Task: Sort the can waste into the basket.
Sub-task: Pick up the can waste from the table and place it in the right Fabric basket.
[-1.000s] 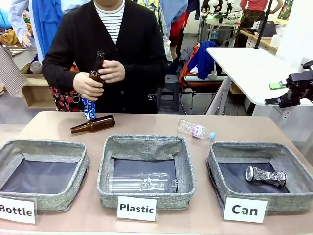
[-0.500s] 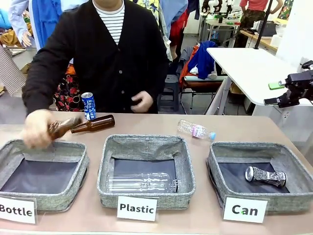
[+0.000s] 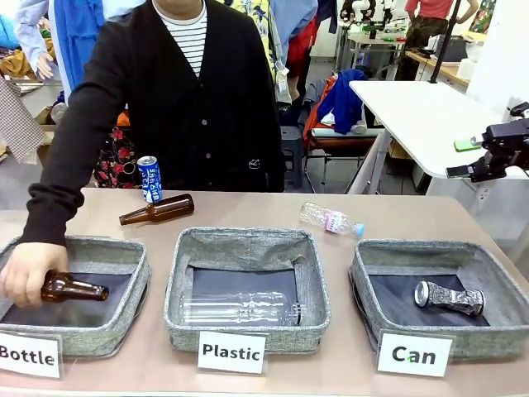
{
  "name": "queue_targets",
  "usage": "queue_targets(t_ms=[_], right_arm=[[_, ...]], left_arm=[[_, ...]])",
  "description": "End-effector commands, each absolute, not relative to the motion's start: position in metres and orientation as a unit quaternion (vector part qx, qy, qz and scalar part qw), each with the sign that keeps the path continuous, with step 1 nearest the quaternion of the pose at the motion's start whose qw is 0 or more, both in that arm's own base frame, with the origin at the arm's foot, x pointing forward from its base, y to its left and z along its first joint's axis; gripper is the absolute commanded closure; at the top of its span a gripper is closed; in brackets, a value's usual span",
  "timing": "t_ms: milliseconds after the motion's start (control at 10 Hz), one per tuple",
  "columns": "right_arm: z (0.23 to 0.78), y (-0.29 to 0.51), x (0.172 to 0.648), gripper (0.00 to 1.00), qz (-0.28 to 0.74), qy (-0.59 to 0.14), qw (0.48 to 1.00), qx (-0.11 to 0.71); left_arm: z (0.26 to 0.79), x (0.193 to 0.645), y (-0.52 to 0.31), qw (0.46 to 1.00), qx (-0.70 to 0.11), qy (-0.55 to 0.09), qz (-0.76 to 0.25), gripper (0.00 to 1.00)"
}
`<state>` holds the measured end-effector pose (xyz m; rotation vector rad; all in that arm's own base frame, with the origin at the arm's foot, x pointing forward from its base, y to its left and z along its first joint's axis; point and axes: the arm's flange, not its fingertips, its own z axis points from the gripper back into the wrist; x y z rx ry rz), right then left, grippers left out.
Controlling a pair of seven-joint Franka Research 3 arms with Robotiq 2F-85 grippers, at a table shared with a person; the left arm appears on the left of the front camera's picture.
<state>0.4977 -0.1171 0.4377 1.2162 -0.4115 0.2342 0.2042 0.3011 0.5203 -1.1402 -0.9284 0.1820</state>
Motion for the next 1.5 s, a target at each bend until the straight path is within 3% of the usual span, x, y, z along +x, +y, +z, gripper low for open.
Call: queue_targets(t_ms=[0,300,600,800,1100,1400], right_arm=[[0.441,-0.118,0.498,0.00,0.116,-0.193,0.792,0.567],[0.441,-0.118,0.498,0.00,0.116,-0.193,0.792,0.567],[0.441,-0.118,0.498,0.00,0.116,-0.193,0.792,0.567],[0.441,-0.118,0.498,0.00,0.116,-0.193,0.792,0.567],[0.441,-0.118,0.498,0.00,0.116,-0.193,0.792,0.567],[0.441,-0.118,0.498,0.00,0.116,-0.193,0.792,0.567]], left_arm=[[0.528,0.190,0.322,0.721,-0.509,-0.458,0.101,0.00],[0.514,0.139,0.354,0.656,-0.526,-0.523,0.142,0.00],[0.509,0.136,0.349,0.654,-0.514,-0.537,0.140,0.00],[0.518,0.161,0.327,0.685,-0.506,-0.511,0.114,0.00],[0.530,0.244,0.260,0.761,-0.455,-0.459,0.062,0.00],[0.513,0.313,0.172,0.756,-0.453,-0.452,-0.137,0.00]])
